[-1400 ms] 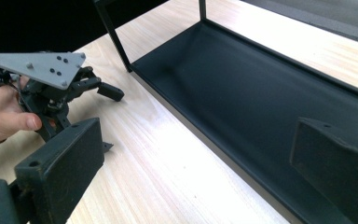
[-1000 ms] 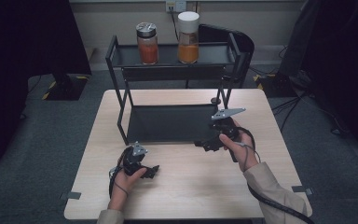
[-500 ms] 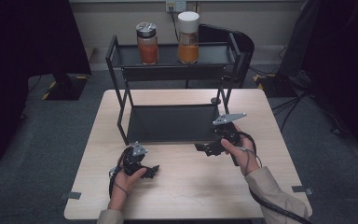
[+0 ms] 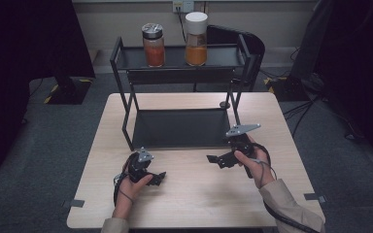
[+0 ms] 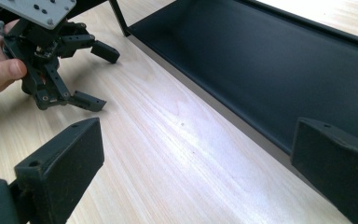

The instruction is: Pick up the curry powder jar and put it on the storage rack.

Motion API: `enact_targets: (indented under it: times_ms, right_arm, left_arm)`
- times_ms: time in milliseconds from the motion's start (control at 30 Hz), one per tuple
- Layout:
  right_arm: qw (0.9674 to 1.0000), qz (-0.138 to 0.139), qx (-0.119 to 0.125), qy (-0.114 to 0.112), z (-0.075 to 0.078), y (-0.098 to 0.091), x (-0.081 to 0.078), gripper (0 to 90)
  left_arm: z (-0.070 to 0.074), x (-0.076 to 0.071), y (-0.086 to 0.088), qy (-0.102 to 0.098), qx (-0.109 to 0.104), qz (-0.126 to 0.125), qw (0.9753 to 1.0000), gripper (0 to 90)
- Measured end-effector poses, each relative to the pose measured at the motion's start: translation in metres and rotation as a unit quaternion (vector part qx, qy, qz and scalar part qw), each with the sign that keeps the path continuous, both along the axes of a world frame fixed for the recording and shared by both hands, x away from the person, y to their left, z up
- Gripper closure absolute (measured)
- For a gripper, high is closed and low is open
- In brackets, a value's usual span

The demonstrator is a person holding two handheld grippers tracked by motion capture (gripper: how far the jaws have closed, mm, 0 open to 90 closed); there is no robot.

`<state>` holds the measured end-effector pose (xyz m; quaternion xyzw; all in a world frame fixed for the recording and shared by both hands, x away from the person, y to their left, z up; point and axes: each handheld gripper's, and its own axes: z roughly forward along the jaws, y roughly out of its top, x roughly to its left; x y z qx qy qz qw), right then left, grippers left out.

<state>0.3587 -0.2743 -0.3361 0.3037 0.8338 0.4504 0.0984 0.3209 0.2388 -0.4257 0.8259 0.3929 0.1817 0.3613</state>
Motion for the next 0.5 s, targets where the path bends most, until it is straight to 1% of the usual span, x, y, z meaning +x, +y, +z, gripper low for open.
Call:
enact_targets:
  times_ms: [200,500]
  right_arm:
    - [1.0,-0.003,0.002,0.007,-0.006,-0.008,-0.002,1.7]
    - [0.9999,-0.009,0.006,0.009,-0.015,-0.021,-0.006,1.7]
  left_arm:
    - [0.0,0.0,0.0,0.0,0.0,0.0,1.0,0.0]
    - [0.0,0.0,0.0,0.0,0.0,0.0,1.0,0.0]
